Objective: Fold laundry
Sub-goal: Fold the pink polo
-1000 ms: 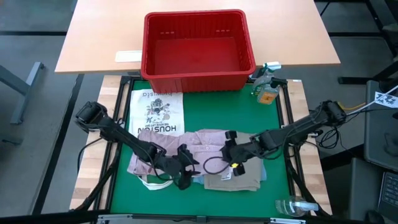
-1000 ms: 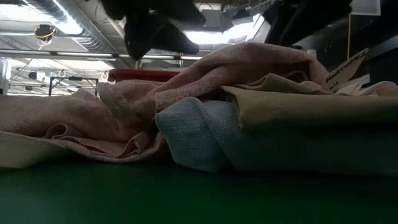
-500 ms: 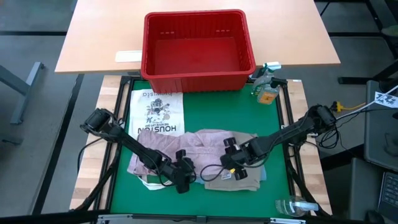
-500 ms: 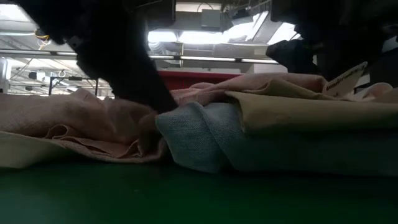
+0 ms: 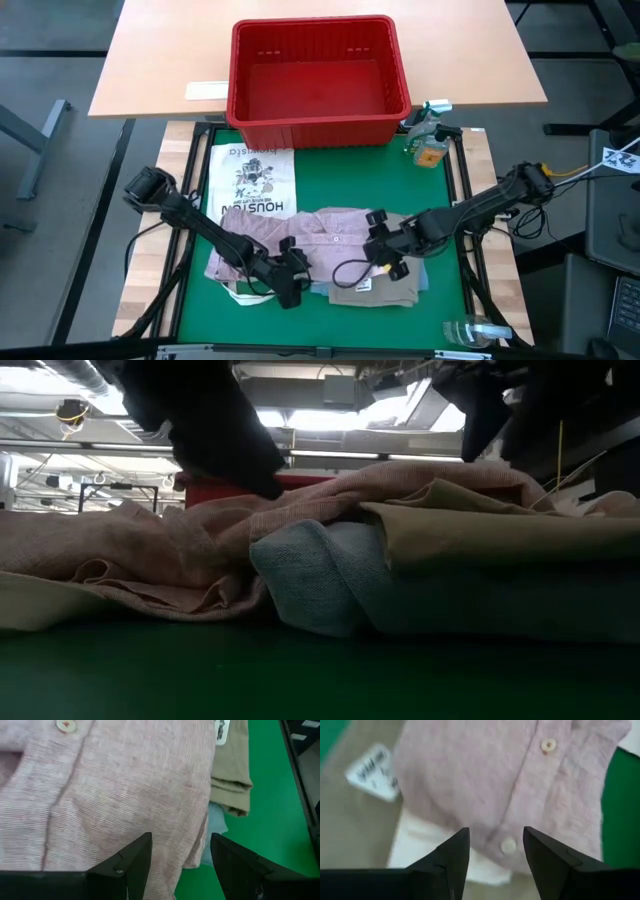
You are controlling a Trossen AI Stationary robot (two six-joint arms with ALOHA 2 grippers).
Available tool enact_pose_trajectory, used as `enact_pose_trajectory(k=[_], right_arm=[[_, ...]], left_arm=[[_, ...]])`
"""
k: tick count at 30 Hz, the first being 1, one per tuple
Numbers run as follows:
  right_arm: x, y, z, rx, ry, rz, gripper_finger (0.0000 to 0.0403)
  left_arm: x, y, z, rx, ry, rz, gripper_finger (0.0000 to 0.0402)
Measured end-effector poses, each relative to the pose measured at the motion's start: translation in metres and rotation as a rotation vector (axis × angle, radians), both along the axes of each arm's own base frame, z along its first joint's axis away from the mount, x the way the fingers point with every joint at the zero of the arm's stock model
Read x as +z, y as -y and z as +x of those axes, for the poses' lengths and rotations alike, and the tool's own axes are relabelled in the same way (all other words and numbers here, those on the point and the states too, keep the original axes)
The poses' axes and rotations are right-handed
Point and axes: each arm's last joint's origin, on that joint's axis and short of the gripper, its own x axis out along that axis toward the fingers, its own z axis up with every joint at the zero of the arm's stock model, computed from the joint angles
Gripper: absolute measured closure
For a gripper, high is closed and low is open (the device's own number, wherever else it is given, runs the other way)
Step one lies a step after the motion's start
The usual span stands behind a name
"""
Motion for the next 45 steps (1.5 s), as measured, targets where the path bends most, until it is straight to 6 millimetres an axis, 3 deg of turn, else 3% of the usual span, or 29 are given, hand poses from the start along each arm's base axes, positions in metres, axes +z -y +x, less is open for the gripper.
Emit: enact_pose_trajectory(k=[6, 13, 27, 45], right_arm=[[-0.003, 0.006, -0.009, 0.122, -0.078, -0.144, 0.0217], [-0.021, 0.007, -0.011, 0.222, -0.100, -0.214, 0.0217], [-0.049, 0.010, -0.011, 0.242, -0.029, -0.292, 0.0222], [-0.055, 0.010, -0.012, 0.248, -0.027, -0.278, 0.0392]], left_arm=[[0.004, 0.000, 0.000, 0.002, 0.016, -0.006, 0.0206], [0.004, -0.001, 0.000, 0.004, 0.015, -0.005, 0.0206], [0.004, -0.002, 0.000, 0.007, 0.015, -0.002, 0.0206], [0.005, -0.002, 0.000, 0.011, 0.017, -0.002, 0.0207]])
